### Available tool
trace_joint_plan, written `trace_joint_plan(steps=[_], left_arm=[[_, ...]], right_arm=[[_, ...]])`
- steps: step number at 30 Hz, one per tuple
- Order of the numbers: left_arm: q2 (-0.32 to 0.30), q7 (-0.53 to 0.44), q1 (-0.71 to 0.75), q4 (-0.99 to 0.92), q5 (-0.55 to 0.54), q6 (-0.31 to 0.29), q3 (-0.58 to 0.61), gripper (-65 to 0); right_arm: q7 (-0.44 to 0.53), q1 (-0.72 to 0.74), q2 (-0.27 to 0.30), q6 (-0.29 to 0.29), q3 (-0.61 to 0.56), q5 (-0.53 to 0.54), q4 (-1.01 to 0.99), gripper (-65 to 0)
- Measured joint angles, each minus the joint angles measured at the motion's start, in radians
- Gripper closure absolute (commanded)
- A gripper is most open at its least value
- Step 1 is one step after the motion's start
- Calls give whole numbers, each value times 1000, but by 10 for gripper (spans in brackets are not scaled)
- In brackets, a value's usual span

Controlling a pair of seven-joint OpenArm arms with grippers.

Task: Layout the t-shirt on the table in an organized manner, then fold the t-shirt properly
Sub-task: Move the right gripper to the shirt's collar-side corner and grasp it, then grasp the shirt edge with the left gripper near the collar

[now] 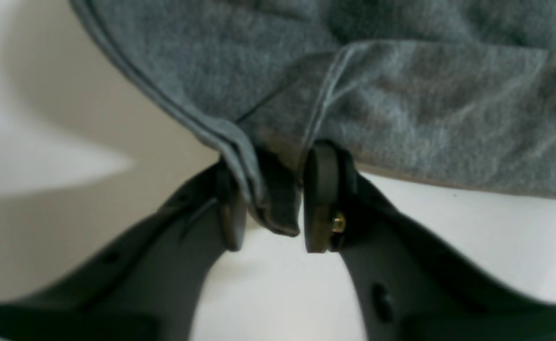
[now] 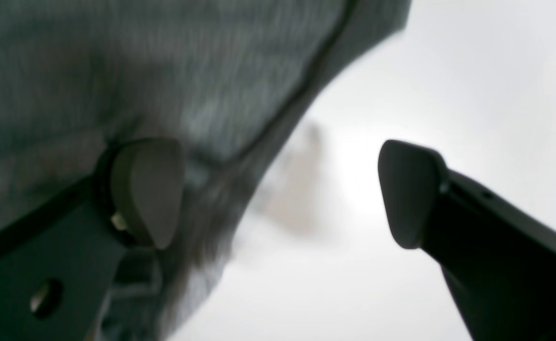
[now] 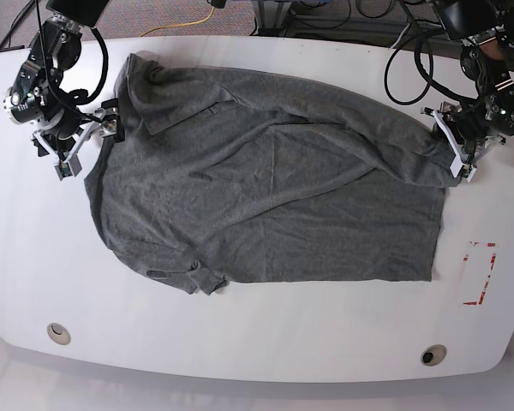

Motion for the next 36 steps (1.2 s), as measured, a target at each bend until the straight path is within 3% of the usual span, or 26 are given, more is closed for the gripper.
trace_joint_plan(steps=[5, 9, 16, 36], left_arm=[[1, -7, 0, 0, -7, 0, 0, 0], [2, -6, 0, 0, -10, 0, 0, 0], [3, -6, 0, -1, -10, 0, 0, 0], [3, -7, 0, 0, -21, 0, 3, 0]], right_arm=[[-12, -52, -5, -5, -18, 60, 98, -625], [-7, -99, -2, 1, -50, 190, 142, -625], [-13, -156, 9, -2, -79, 280, 144, -621], [-11, -248, 0, 0, -145, 294, 144, -621]])
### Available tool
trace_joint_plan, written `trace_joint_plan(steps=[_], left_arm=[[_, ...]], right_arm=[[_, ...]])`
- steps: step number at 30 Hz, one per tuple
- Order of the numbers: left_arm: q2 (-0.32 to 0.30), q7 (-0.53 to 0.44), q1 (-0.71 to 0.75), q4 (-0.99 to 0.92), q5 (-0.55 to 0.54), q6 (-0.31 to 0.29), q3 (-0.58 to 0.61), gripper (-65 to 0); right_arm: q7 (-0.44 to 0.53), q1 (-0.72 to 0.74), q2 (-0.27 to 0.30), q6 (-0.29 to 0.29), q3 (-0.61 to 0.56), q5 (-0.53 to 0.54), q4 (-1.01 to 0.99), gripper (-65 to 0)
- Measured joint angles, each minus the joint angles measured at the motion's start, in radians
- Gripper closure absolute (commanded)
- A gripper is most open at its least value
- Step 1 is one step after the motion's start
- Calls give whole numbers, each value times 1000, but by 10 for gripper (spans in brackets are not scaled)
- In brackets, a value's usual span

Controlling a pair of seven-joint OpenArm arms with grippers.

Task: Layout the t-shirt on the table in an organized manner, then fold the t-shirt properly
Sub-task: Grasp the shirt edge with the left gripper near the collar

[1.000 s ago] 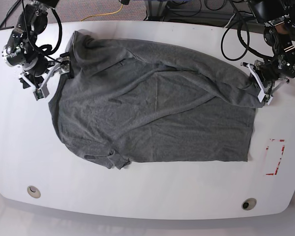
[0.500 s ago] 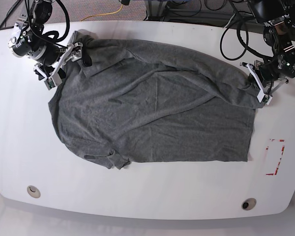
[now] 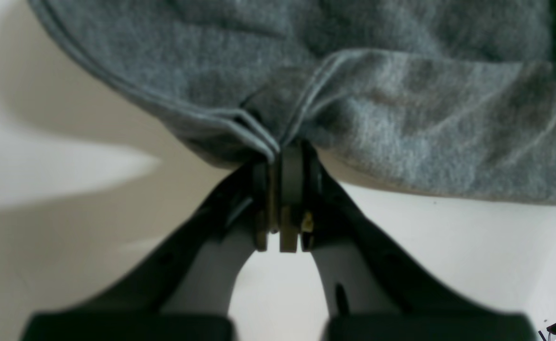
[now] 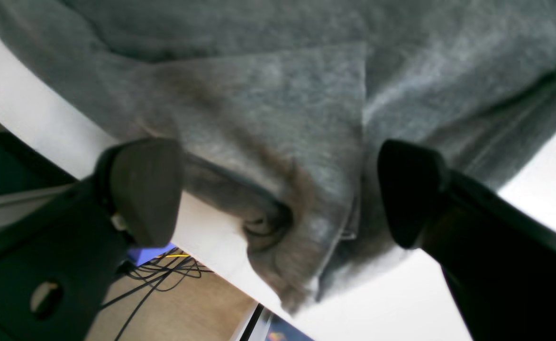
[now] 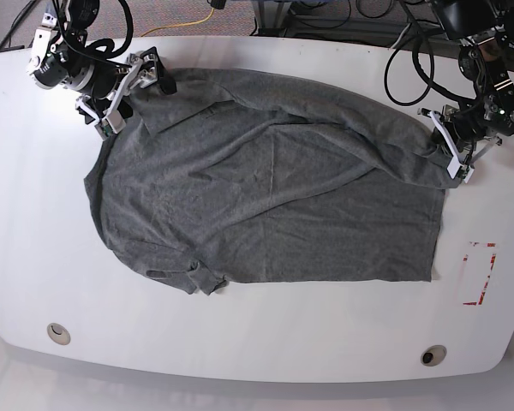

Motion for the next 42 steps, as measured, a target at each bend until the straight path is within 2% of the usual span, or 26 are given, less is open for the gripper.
trace_joint_plan(steps=[18, 20, 22, 27, 33, 37, 42], left_arm=[[-5, -4, -3, 5, 3, 0, 43, 0], [-5, -5, -2, 5, -1, 0, 43, 0], [-5, -4, -2, 5, -2, 0, 43, 0], [-5, -5, -3, 2, 0, 0, 43, 0], [-5, -6, -2, 2, -1, 0, 43, 0], [-5, -6, -2, 2, 0, 0, 43, 0], [-6, -6, -2, 2, 0, 0, 52, 0]], right_arm=[[-1, 26, 2, -3, 3, -7, -114, -612], [-2, 26, 2, -3, 3, -7, -113, -575], [-1, 29, 1, -3, 2, -6, -113, -512], [-1, 29, 1, -3, 3, -7, -111, -301], [-2, 38, 0, -3, 3, -8, -111, -105], [-1, 44, 2, -3, 3, -6, -111, -33], [-2, 54, 3, -3, 3, -8, -111, -32]])
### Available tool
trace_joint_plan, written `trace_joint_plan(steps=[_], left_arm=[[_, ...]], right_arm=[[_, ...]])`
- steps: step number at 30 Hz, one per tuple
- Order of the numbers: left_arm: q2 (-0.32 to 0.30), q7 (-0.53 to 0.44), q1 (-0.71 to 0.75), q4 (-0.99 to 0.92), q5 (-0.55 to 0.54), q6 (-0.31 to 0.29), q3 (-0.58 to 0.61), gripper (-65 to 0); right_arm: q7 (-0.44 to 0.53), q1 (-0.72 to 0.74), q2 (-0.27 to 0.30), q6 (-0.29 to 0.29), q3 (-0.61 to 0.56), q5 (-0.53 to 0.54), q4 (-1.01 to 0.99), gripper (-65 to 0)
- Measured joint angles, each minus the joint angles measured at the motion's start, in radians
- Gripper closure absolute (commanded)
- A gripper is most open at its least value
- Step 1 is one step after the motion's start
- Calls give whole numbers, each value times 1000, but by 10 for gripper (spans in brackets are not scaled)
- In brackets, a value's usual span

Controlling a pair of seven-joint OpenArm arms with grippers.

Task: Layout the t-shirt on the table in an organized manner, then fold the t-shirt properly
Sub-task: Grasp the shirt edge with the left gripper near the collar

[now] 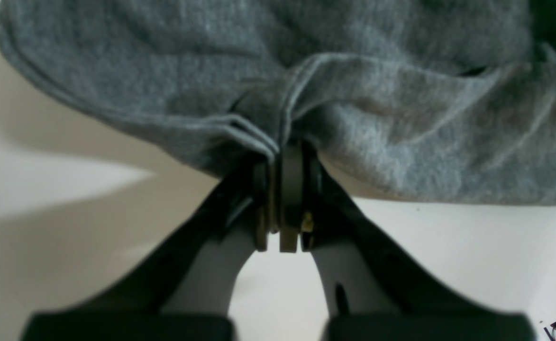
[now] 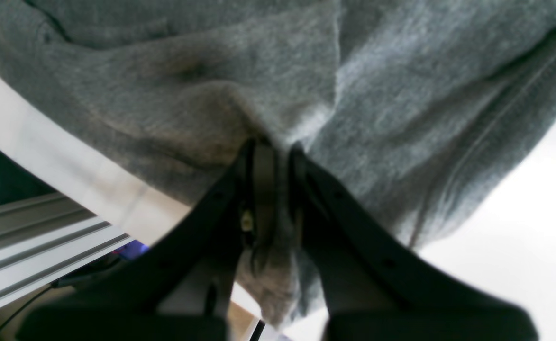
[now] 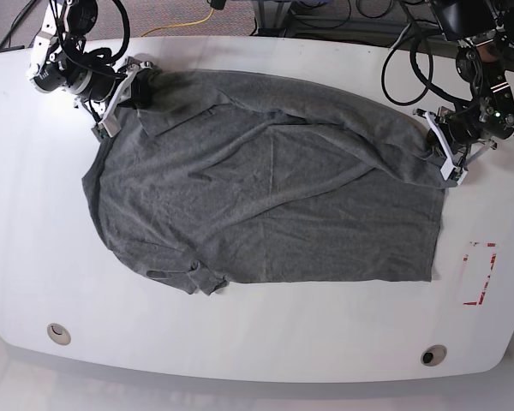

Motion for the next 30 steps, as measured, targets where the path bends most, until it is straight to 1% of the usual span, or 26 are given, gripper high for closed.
trace_joint_plan(steps=[3, 6, 10, 12, 16, 17, 20, 23, 24, 28, 30], left_arm=[[-3, -1, 0, 2, 5, 0, 22, 0], [-2, -1, 0, 18, 42, 0, 46, 0], [3, 4, 8, 63, 98, 1, 80, 0], [5, 31, 24, 96, 97, -1, 93, 0], [15, 54, 72, 181, 90, -5, 96, 0], [14, 79, 81, 203, 90, -4, 96, 0], [13, 128, 82, 248, 95, -4, 95, 0], [10, 138, 74, 281, 91, -4, 93, 0], [8, 158, 72, 293, 84, -4, 93, 0], [-15, 217, 81, 329, 83, -4, 93, 0], [-29, 226, 96, 348, 86, -4, 90, 0]], right_arm=[[0, 7, 3, 0, 0, 3, 0, -29], [0, 10, 7, 0, 0, 1, 8, -29], [-1, 2, 8, 1, 0, 2, 68, -29], [-1, -3, 8, 0, 0, 0, 109, -29], [-2, -19, 8, 0, 0, 8, 166, -29], [-16, -23, 8, 0, 0, 11, 176, -29], [-51, -31, 8, 1, 5, 9, 184, -29], [-66, -35, 8, 0, 8, 0, 184, -29], [-69, -36, 7, 0, 12, 3, 184, -29], [-69, -42, 3, 2, 73, 18, 185, -29], [-74, -46, 5, 2, 107, 16, 188, -29]])
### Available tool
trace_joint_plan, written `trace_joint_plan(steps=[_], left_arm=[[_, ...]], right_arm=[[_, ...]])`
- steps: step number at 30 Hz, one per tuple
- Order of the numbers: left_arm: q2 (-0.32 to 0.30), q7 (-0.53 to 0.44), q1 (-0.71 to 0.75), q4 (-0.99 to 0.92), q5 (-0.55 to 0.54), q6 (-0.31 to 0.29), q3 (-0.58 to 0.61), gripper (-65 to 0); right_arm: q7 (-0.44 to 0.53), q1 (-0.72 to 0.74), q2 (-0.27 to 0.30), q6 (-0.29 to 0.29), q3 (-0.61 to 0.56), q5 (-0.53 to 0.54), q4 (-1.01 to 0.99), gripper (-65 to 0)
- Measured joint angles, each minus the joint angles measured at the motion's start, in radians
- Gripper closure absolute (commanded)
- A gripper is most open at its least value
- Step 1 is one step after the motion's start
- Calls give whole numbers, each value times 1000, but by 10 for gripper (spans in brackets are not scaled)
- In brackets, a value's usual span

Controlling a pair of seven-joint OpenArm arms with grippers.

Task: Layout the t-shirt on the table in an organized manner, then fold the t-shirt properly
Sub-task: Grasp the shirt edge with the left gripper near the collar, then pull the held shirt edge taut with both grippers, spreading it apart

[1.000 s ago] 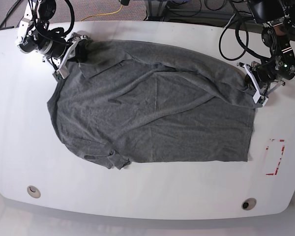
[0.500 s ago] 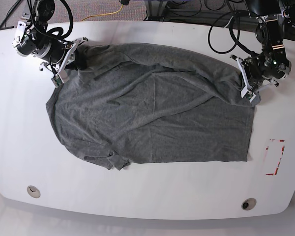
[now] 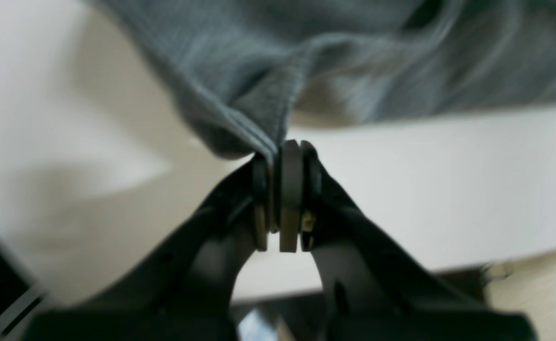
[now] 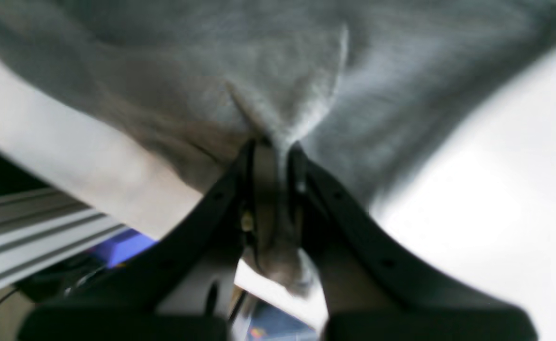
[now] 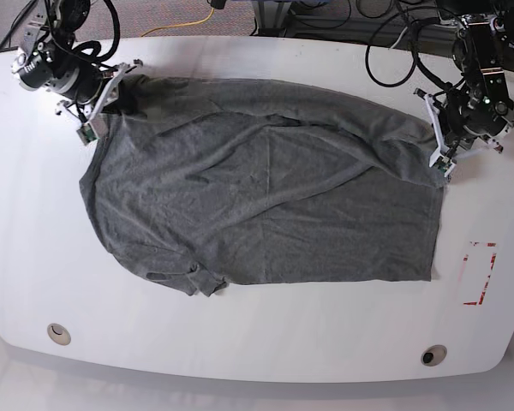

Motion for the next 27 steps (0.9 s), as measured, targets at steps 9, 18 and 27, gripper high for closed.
trace_joint_plan(steps=[9, 18, 27], left_arm=[[-18, -1, 93, 77, -8, 0, -3, 0], [-19, 14, 188, 79, -8, 0, -106, 0], [-16, 16, 270, 80, -21, 0, -174, 0]], right_arm=[[-23, -4, 8, -1, 42, -13, 1, -29], [-23, -5, 35, -1, 46, -6, 1, -29], [-23, -4, 35, 0, 45, 2, 0, -29]])
